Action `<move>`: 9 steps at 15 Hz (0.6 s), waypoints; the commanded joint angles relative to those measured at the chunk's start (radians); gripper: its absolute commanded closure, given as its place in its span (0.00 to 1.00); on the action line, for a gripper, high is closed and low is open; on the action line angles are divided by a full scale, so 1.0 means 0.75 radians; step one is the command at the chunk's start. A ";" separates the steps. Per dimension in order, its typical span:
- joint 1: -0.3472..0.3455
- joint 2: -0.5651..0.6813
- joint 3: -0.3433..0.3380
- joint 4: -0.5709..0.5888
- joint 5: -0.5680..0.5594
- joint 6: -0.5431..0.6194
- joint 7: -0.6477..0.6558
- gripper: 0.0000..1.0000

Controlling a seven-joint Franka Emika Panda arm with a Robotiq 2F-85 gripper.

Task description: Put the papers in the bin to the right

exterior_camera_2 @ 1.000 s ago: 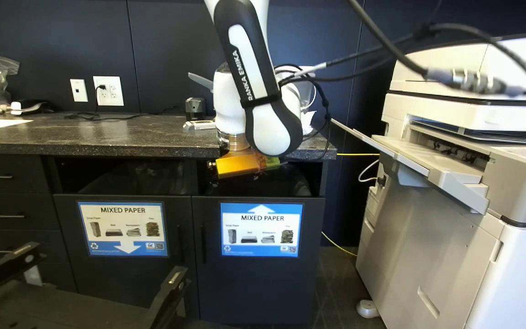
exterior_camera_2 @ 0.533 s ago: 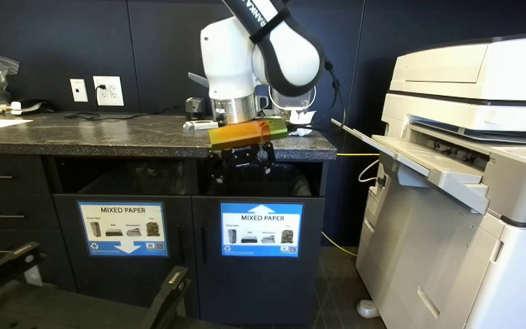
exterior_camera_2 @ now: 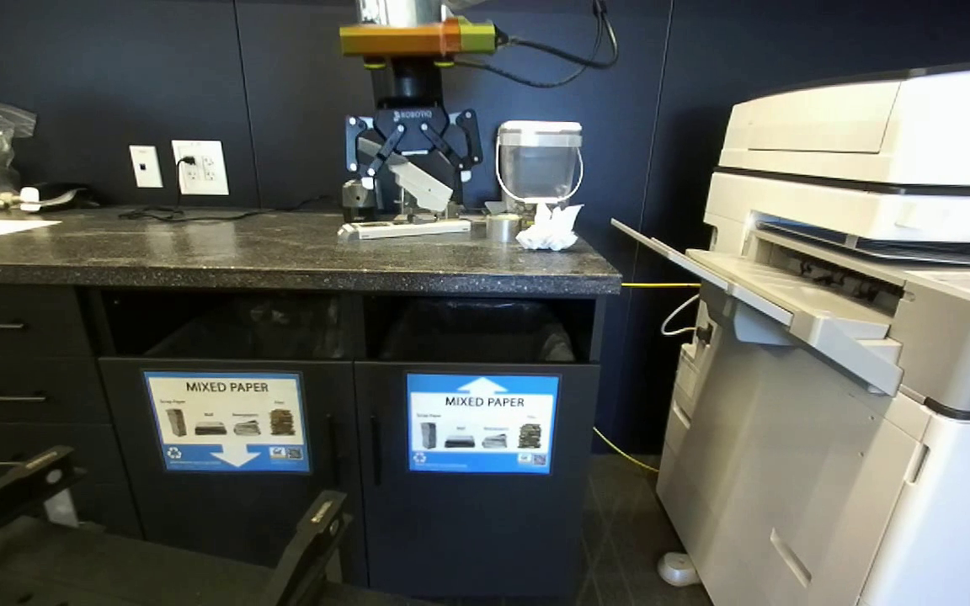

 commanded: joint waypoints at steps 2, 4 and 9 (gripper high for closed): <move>0.169 -0.138 -0.100 -0.156 0.016 -0.011 0.132 0.00; 0.256 -0.162 -0.172 -0.227 0.028 -0.015 0.156 0.00; 0.284 -0.139 -0.198 -0.253 0.035 -0.024 0.156 0.00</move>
